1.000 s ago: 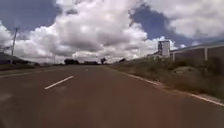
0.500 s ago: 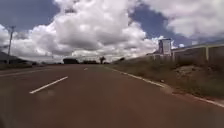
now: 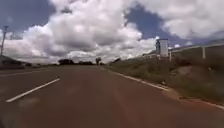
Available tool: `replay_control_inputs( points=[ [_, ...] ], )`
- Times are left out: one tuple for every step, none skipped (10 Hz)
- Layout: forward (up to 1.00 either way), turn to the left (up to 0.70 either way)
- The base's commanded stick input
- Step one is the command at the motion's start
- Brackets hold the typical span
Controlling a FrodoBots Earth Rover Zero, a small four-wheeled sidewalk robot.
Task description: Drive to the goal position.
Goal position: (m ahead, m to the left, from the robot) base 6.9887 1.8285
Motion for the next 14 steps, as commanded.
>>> replay_control_inputs(
  points=[
    [1.0, -0.33],
    [1.0, -0.26],
    [1.0, -0.08],
    [1.0, 0.0],
    [1.0, 0.0],
    [1.0, 0.0],
    [1.0, 0.0],
    [1.0, 0.0],
    [1.0, 0.0],
    [1.0, 0.0],
    [1.0, 0.0],
    [1.0, 0.0],
    [1.0, -0.15],
    [1.0, -0.3]
  ],
)
